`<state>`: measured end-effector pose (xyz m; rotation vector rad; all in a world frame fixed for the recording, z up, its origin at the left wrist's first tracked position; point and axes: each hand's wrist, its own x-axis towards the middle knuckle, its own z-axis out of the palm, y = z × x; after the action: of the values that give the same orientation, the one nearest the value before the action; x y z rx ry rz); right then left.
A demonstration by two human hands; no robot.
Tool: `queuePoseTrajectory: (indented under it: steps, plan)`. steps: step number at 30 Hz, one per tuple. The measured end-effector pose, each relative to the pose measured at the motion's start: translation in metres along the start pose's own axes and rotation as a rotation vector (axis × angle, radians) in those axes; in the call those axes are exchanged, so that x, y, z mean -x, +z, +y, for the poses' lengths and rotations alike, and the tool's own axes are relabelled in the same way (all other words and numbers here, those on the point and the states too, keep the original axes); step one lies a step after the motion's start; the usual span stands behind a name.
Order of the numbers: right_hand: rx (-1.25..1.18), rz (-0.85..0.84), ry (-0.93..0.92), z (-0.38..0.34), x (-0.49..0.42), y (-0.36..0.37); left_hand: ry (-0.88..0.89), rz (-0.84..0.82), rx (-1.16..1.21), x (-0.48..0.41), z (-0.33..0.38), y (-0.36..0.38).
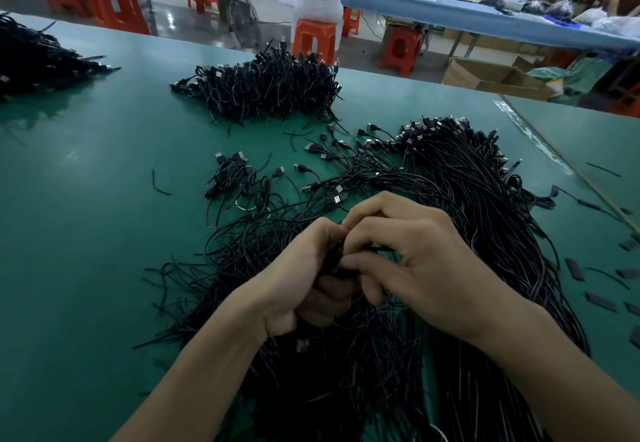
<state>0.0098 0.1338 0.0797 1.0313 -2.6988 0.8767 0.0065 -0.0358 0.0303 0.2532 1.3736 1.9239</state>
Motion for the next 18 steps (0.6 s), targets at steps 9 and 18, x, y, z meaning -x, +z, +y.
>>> queuePoseTrajectory:
  steps: [9, 18]
  plan:
    - [-0.054, 0.037, -0.111, 0.0021, 0.0022, -0.0041, 0.032, -0.353, 0.169, 0.0036, 0.0033, -0.0073]
    - [0.060, 0.070, -0.223, 0.0057, 0.0041, -0.0042, 0.032, -0.136, 0.081, 0.0033, 0.0032, -0.0029]
